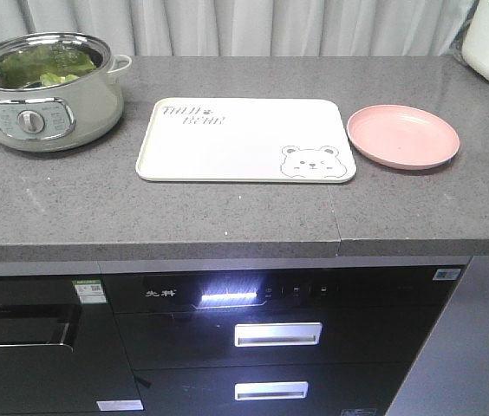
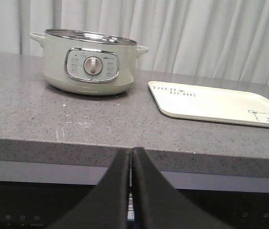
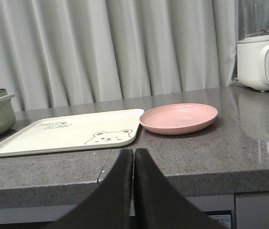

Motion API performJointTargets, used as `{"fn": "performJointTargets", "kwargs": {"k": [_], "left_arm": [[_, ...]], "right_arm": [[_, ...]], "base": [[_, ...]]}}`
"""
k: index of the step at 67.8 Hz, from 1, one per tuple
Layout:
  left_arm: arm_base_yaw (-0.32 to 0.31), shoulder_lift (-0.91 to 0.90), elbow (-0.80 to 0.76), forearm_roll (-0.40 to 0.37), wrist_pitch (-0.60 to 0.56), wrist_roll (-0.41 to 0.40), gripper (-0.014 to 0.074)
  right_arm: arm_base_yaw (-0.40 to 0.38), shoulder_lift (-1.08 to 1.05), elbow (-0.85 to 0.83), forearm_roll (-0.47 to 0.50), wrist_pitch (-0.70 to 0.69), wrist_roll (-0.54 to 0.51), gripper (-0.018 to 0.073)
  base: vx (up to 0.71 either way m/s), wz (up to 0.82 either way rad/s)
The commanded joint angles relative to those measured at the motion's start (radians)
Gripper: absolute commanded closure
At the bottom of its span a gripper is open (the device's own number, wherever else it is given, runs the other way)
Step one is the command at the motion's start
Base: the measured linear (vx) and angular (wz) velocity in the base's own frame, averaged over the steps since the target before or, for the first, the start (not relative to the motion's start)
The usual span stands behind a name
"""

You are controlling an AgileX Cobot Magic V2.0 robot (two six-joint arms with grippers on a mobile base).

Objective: Transfer vegetables to tray and serve

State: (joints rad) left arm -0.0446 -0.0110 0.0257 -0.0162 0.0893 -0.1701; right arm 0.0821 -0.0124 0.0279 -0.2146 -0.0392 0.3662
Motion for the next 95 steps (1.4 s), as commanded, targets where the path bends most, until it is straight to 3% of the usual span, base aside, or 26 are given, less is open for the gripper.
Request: {"fn": "performJointTargets", "kwargs": {"k": [1, 95], "left_arm": [[0.003, -0.005, 0.020, -0.001, -0.070, -0.008, 0.0602], [0.003, -0.005, 0.020, -0.001, -0.070, -0.008, 0.0602]], "right_arm": [[-0.003, -0.005, 0.014, -0.009, -0.077, -0.002, 0.0562], [-0.003, -0.005, 0.014, -0.009, -0.077, -0.002, 0.0562]], "base": [[0.07, 0.00], [0.07, -0.01]]}}
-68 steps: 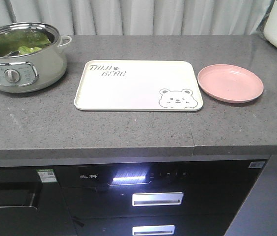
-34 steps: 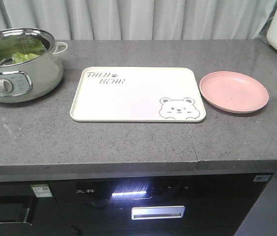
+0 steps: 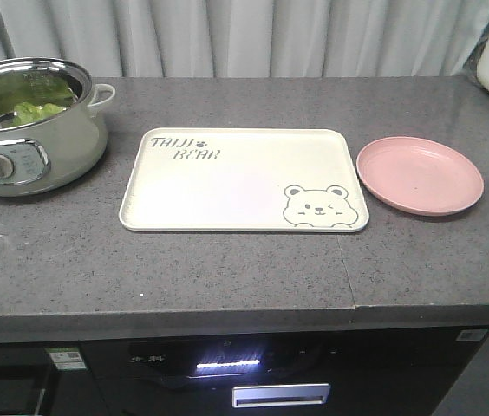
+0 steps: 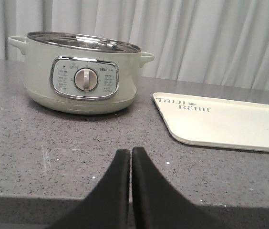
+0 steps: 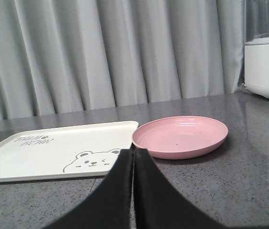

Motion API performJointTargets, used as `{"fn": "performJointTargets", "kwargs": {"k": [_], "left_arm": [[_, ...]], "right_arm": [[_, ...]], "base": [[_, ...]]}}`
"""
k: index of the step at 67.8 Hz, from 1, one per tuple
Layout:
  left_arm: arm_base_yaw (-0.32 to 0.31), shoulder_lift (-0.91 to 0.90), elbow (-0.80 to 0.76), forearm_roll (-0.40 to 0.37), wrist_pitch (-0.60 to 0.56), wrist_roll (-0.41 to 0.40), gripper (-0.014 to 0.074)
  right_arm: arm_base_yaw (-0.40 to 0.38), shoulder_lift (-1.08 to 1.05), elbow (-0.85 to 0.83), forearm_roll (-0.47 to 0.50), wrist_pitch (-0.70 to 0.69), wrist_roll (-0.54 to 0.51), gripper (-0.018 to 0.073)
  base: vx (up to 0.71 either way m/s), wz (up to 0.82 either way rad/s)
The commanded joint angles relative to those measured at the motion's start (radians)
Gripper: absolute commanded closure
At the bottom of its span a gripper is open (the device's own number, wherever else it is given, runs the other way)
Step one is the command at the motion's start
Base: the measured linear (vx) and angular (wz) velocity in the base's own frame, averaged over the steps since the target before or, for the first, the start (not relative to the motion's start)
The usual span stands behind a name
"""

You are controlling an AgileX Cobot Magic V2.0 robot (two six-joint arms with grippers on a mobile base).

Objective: Transfer vegetables to tray and serve

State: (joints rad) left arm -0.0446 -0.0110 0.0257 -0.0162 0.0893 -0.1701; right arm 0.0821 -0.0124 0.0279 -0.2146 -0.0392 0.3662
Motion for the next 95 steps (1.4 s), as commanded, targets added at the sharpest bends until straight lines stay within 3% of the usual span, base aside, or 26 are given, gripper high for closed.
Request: {"fn": "performJointTargets", "kwargs": {"k": [1, 95], "left_arm": [[0.003, -0.005, 0.020, -0.001, -0.070, -0.008, 0.0602], [0.003, -0.005, 0.020, -0.001, -0.070, -0.008, 0.0602]], "right_arm": [[-0.003, -0.005, 0.014, -0.009, -0.077, -0.002, 0.0562], [-0.003, -0.005, 0.014, -0.009, -0.077, -0.002, 0.0562]], "base": [[0.06, 0.00], [0.04, 0.00]]}}
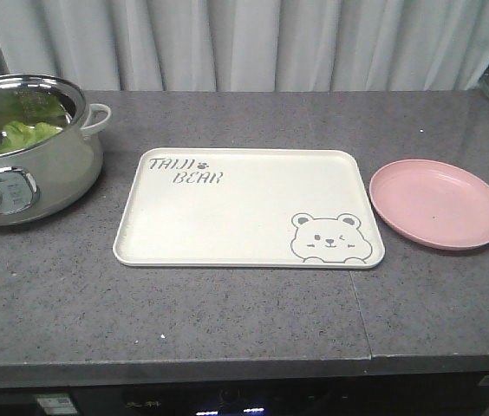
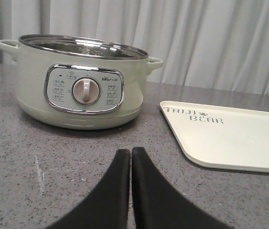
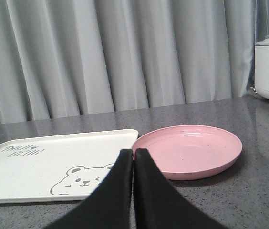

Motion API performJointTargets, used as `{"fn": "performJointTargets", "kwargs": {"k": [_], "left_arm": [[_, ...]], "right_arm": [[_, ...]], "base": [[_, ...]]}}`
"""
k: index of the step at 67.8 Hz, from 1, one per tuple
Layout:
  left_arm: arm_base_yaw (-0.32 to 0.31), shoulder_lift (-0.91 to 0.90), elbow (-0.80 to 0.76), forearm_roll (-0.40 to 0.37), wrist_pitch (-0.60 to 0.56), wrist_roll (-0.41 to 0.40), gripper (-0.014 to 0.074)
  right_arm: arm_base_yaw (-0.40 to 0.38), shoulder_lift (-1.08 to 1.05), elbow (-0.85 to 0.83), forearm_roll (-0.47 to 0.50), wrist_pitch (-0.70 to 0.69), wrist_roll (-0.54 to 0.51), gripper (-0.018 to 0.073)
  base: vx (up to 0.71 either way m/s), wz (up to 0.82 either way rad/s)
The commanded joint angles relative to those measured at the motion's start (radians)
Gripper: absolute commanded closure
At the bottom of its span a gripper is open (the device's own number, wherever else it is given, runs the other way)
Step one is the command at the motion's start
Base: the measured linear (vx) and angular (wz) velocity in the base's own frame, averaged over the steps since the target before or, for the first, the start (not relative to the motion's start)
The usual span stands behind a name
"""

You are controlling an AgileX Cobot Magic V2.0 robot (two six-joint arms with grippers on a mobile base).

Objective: Transfer vegetables to tray and serve

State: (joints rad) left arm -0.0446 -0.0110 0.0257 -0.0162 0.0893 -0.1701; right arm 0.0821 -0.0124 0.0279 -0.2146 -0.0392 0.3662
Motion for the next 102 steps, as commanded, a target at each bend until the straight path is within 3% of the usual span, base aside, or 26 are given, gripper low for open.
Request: {"fn": "performJointTargets", "kwargs": {"k": [1, 102], "left_arm": [[0.003, -0.005, 0.020, -0.001, -0.070, -0.008, 0.0602], [0.003, -0.005, 0.020, -0.001, -0.070, -0.008, 0.0602]], "right_arm": [[-0.003, -0.005, 0.014, -0.009, -0.077, -0.002, 0.0562], [-0.003, -0.005, 0.014, -0.009, -0.077, -0.002, 0.0562]], "base": [[0.04, 0.01], [0.02, 0.00]]}}
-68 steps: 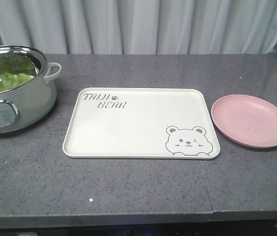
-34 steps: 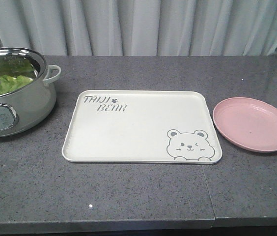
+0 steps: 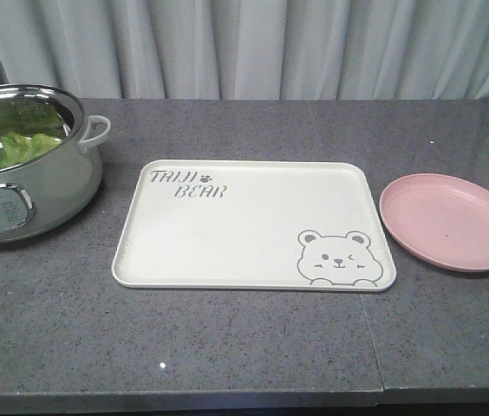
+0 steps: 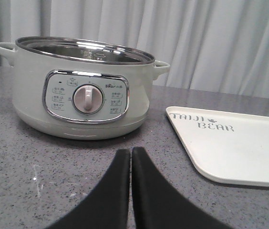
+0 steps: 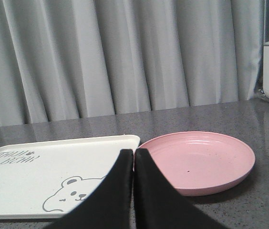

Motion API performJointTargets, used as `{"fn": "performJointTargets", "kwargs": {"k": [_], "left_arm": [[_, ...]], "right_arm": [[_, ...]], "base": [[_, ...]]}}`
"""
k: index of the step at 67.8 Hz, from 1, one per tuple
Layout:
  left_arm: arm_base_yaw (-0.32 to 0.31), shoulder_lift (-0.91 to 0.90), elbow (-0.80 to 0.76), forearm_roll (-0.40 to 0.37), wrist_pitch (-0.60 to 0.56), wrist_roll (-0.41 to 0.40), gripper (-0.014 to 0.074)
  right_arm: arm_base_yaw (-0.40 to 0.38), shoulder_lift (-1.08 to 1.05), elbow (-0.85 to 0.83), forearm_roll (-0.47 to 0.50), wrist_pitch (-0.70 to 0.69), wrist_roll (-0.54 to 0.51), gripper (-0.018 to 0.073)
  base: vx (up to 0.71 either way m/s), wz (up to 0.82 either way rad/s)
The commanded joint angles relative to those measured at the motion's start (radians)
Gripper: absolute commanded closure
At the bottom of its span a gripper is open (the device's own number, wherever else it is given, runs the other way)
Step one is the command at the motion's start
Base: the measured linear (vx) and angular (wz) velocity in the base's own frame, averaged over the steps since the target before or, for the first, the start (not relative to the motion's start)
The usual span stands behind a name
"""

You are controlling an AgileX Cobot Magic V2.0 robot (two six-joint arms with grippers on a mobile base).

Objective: Transfer vegetables to tray and serve

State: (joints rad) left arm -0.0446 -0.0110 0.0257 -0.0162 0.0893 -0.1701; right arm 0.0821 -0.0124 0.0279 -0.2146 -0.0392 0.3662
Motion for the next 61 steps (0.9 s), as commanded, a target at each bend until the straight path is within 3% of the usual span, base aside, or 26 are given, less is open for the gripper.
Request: {"fn": "performJointTargets", "kwargs": {"k": [1, 61], "left_arm": [[0.003, -0.005, 0.020, -0.001, -0.070, -0.008, 0.0602], [0.003, -0.005, 0.020, -0.001, -0.070, -0.008, 0.0602]], "right_arm": [[-0.003, -0.005, 0.014, -0.009, -0.077, -0.002, 0.0562], [-0.003, -0.005, 0.014, -0.009, -0.077, -0.002, 0.0562]], "base": [[0.01, 0.02], [0.00, 0.00]]}}
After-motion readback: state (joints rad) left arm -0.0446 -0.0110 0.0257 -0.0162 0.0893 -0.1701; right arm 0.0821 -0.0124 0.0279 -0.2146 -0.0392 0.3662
